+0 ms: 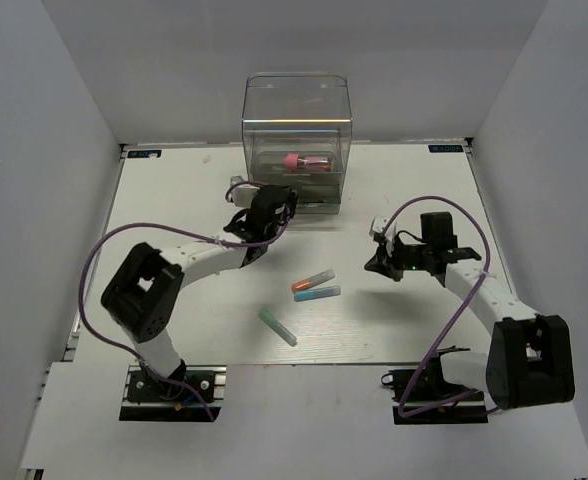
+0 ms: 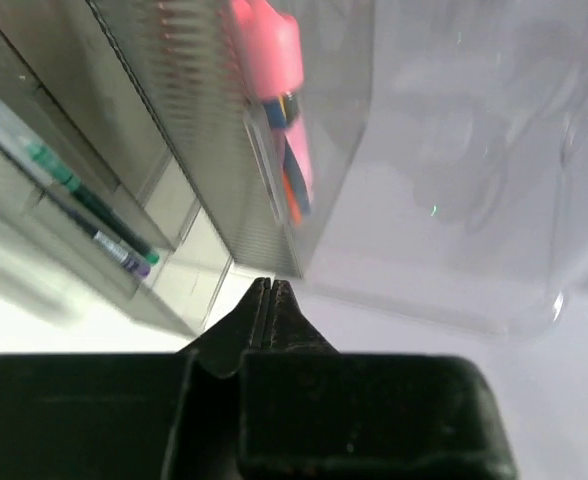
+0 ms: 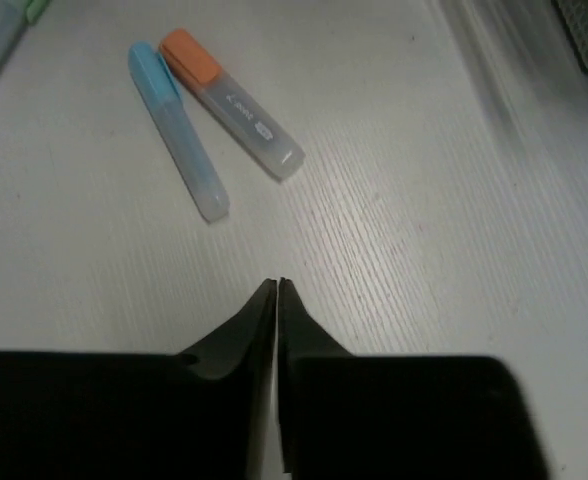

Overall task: Sort the stationery into containers
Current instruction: Close the drawer in the storage box.

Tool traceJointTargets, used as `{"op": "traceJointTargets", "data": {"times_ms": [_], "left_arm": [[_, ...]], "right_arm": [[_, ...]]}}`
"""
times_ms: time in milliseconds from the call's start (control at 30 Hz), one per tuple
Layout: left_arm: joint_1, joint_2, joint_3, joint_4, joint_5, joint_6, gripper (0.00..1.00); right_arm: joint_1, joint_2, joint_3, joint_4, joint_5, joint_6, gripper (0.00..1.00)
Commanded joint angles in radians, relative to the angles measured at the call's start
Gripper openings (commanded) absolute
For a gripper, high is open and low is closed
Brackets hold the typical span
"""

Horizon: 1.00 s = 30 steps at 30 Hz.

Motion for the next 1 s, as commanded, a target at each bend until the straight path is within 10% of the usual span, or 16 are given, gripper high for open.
{"op": "traceJointTargets", "data": {"times_ms": [0, 233, 500, 967], "left_arm": [[-0.002, -0.184, -0.072, 0.082, 0.103, 0.209, 0.0], [-0.002, -0.469, -0.342, -0.16, 0.225, 0.548, 0.02], [-0.011, -0.673, -0.569, -0.438, 0.282, 0.393, 0.55], [-0.011, -0.879, -0.655, -0.685, 0.341, 0.233, 0.8]], "right_arm": [[0.046, 0.083, 0.09, 0.085, -0.037, -0.075, 0.0], [0.135, 0.264, 0.286, 0.207, 0.128, -0.109, 0.0], [0.273, 0.486, 0.513, 0.188, 0.264, -0.149, 0.0], [0.399, 0.691, 0.638, 0.421, 0.649, -0.077, 0.0]]}}
